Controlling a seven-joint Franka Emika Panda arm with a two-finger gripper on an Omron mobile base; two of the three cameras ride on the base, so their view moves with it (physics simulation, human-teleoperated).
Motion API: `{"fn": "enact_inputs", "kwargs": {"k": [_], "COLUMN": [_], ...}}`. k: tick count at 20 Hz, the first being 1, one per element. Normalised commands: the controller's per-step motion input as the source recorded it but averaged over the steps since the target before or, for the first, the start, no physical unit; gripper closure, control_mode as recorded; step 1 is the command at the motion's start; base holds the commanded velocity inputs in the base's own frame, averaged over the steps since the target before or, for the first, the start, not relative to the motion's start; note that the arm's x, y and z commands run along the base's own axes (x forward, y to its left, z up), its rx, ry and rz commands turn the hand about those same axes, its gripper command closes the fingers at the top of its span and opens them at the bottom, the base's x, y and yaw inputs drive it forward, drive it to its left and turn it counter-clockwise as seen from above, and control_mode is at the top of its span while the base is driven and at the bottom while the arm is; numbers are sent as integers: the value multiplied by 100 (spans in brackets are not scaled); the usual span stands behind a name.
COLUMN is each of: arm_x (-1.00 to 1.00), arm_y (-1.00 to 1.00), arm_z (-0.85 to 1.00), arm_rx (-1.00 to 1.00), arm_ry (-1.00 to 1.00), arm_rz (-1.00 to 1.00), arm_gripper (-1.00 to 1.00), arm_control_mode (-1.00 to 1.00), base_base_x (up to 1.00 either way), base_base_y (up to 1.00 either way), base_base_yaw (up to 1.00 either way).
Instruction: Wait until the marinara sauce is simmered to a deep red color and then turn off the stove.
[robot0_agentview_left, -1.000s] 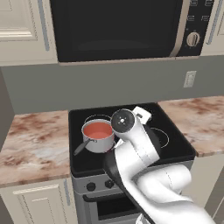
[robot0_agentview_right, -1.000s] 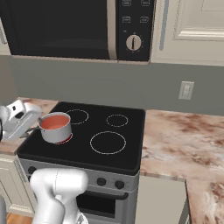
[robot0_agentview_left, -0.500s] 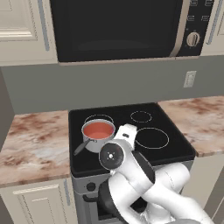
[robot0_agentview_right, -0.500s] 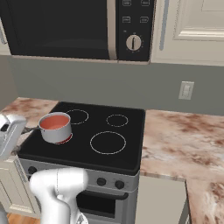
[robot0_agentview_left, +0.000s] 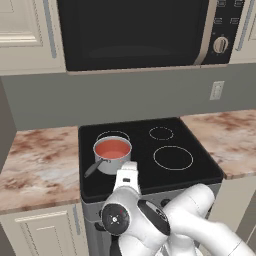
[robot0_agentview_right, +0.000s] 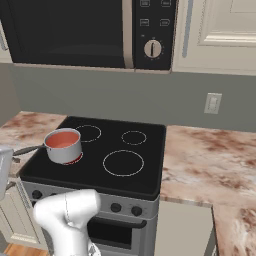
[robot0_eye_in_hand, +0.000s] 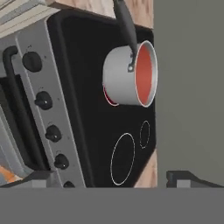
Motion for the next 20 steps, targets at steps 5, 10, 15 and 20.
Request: {"fn": "enact_inputs", "kwargs": {"k": [5, 10, 15, 20], "arm_x": [-21, -19, -16, -9], "arm_y": [19, 19, 17, 21], "arm_z": [-44, -40, -37, -29], "arm_rx": [-18, -18, -17, -9], "arm_ry": [-4, -5, -6, 0], "arm_rz": [21, 20, 20, 14], "arm_gripper": [-100, -100, -100, -100], "arm_control_mode": [-100, -100, -100, -100], "base_base_x": [0, 0, 0, 0], "base_base_y": [0, 0, 0, 0], "base_base_yaw": [0, 0, 0, 0]}}
